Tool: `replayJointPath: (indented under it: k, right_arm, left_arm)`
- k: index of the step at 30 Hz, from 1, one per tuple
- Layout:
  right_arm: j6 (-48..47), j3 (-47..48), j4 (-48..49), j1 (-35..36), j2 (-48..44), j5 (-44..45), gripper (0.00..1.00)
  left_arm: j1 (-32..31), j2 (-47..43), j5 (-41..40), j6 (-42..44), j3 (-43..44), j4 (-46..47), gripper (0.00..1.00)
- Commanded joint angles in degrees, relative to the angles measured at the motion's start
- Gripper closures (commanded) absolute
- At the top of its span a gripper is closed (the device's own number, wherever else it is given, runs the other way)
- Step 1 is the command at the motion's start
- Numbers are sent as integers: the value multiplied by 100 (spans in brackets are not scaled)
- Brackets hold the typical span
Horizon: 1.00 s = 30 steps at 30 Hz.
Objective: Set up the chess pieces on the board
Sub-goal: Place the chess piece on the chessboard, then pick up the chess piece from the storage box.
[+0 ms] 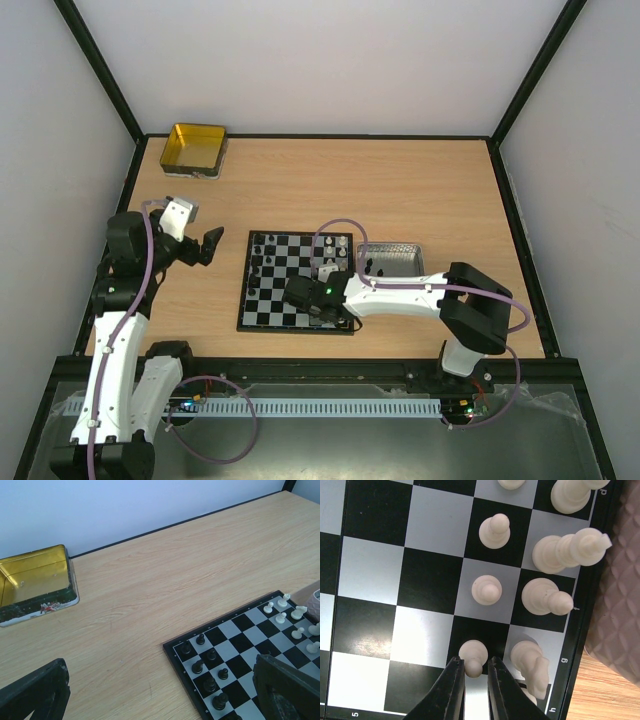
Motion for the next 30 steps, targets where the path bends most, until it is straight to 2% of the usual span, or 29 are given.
replayJointPath:
  k: [1, 8, 14, 17, 20, 24, 30]
  right_arm:
    - [-13, 1, -28, -23, 65, 194, 86]
    - [12, 307, -328, -32, -126, 315, 85]
    - [21, 933, -1172, -63, -577, 693, 84]
    - [120, 953, -1549, -279, -977, 960, 84]
    - [195, 344, -1523, -826, -1623, 914, 84]
    - [26, -782, -1211, -1953, -2543, 490, 80]
    - [-377, -1772, -816, -3103, -3155, -2, 75]
  left_arm:
    - [32, -10, 151, 20, -19, -13, 1]
    - [32, -10, 174, 22, -11, -12, 1]
    - [32, -9, 187, 31, -13, -18, 1]
    - [32, -3, 183, 31, -15, -19, 1]
    - [32, -13, 186, 31, -17, -19, 1]
    - [32, -6, 209, 39, -9, -33, 1]
    - [32, 45, 261, 40, 3, -42, 1]
